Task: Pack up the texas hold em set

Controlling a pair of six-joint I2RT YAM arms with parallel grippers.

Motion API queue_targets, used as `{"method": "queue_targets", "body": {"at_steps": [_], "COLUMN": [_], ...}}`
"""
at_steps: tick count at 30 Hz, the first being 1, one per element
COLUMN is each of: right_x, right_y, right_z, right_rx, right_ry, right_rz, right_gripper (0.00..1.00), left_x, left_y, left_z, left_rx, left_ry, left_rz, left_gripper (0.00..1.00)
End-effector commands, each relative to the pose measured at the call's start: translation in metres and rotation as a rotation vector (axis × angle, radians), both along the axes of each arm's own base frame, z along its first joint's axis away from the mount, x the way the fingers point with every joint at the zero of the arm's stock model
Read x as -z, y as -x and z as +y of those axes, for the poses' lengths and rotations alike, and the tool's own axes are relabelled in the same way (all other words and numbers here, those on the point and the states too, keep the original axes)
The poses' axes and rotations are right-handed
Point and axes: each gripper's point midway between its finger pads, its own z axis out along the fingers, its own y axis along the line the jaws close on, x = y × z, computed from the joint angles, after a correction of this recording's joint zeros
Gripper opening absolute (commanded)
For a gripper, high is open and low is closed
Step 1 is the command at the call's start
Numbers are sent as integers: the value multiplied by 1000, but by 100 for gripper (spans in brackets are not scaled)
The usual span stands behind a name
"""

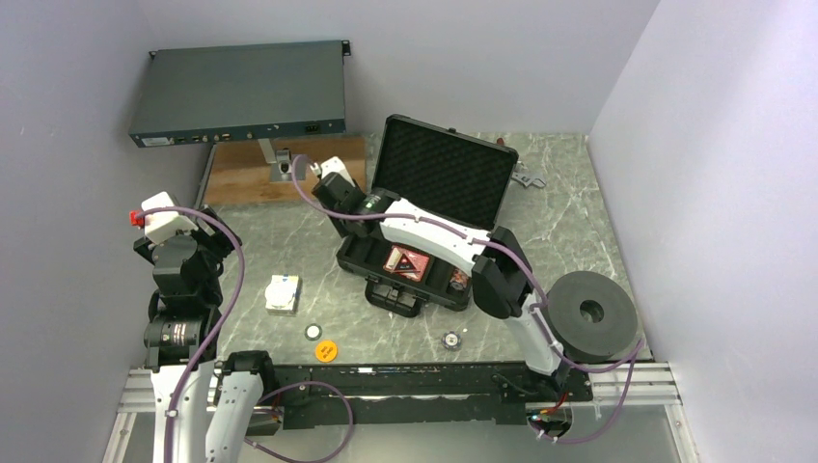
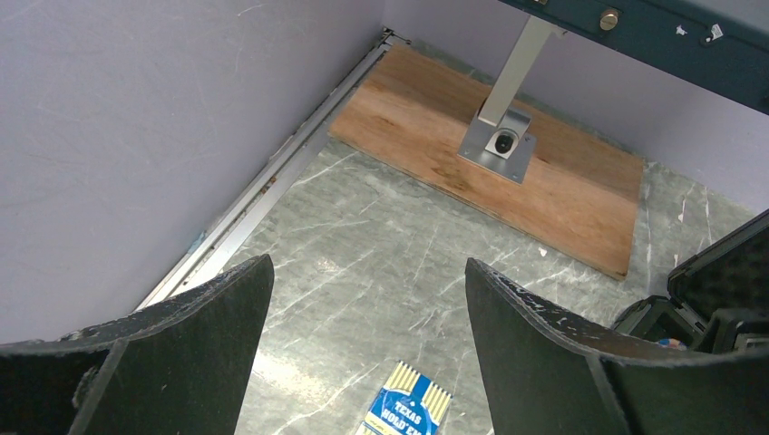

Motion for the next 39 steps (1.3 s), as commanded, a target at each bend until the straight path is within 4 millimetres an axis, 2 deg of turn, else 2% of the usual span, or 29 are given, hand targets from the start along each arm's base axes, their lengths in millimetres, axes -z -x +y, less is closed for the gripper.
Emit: {"method": "queue_targets", "body": {"at_steps": [1, 10, 16, 27, 34, 36, 39], "right_x": [-13, -5, 10, 27, 41, 43, 45], "right_y": [-32, -70, -88, -116, -122, -122, -122], "right_z": [-9, -32, -47, -52, -53, -53, -52], "right_rx": [48, 121, 162, 186, 181, 181, 176], "right_ry": [0, 33, 72, 94, 121, 127, 123], "right_rz": [-50, -78, -93, -123, -127, -127, -126], "right_gripper": [0, 0, 0, 0, 0, 6, 28], "left_x": [-8, -8, -8, -7, -6, -6, -6], "left_y": [2, 2, 2, 0, -1, -1, -1], "left_z": [1, 0, 1, 0, -1, -1, 0], "left_rx": [-6, -3, -6, 3, 4, 5, 3], "left_ry": [3, 4, 2, 4, 4, 5, 4], "left_rz": [-34, -34, -31, -21, -17, -17, -15], "left_gripper": [84, 83, 84, 83, 83, 83, 83]}}
